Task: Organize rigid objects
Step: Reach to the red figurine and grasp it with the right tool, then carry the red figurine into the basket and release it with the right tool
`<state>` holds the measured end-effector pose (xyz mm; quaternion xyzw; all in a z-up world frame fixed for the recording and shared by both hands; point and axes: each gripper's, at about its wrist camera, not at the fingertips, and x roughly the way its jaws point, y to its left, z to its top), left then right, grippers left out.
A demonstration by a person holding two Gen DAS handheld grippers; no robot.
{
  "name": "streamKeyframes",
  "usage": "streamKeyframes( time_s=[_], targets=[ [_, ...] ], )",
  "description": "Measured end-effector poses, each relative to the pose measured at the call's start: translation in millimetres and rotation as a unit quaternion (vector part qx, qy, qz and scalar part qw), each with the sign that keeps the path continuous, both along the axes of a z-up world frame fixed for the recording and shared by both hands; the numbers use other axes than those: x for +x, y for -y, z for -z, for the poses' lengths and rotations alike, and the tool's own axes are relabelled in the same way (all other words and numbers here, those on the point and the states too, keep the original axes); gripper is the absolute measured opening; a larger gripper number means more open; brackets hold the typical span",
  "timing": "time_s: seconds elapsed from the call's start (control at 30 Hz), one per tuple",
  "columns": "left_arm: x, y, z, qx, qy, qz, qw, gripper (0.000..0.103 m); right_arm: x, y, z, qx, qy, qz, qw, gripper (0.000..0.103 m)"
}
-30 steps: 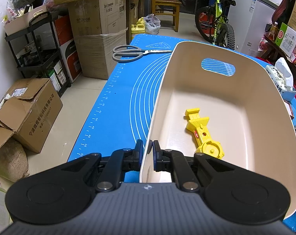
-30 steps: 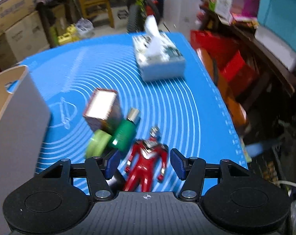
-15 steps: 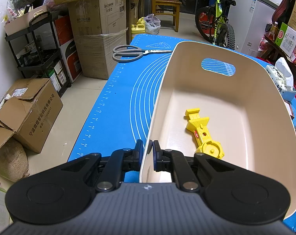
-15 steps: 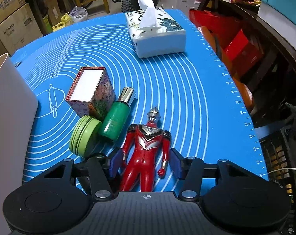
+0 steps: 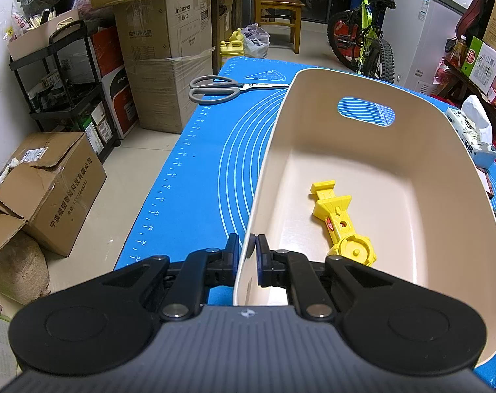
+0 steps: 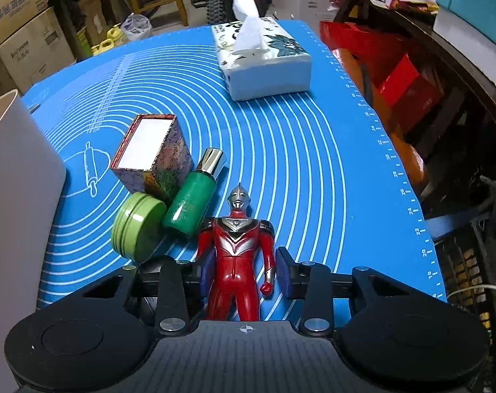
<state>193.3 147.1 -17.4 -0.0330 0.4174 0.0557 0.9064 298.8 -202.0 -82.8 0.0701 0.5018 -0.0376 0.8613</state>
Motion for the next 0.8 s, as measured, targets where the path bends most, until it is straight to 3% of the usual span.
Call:
streamKeyframes(
  time_s=[0.07,0.1,0.23,0.27,0.3,0.5,0.53,0.8],
  targets=[
    [-0.1,-0.1,0.0,0.001,0.0,0.0,1.0,0.013,-0.2,-3.0,1.8,-0.011,0.003,-0.009,1.0,0.047],
    [0.0,0.0,0.0,0.0,0.0,0.0,1.0,0.013,-0.2,-5.2,2.4,-0.02,0.003,-0.013,1.0,0.055],
    [0.0,0.2,0.1,0.0,0.0,0.0,1.0,0.013,-1.5,-10.3,4.0,-0.041,0.009,-0.021,0.999,0.055],
    [0.0,0.3,0.1,0.0,0.0,0.0,1.0,0.013,-1.4,-8.8,3.8,-0.038,0.009,-0.02,0.999,0.054],
    [0.0,0.3,0.1,0.0,0.0,0.0,1.0,0.013,-1.7,-8.2,3.6,-0.037,0.01,-0.023,0.999,0.047],
    [-0.2,0.3,0.2,0.0,0.0,0.001,1.0,0.013,-4.3,-7.7,0.5,-0.029,0.015,-0.03,0.999,0.043],
    [-0.1,0.5,0.3,0.001,0.0,0.001,1.0,0.013,-6.0,-8.1,-2.6,-0.033,0.022,-0.034,0.999,0.032],
    [-0.1,0.7,0.3,0.001,0.0,0.0,1.0,0.013,-11.3,-11.4,-13.6,-0.043,0.038,-0.044,0.997,0.033]
  ],
)
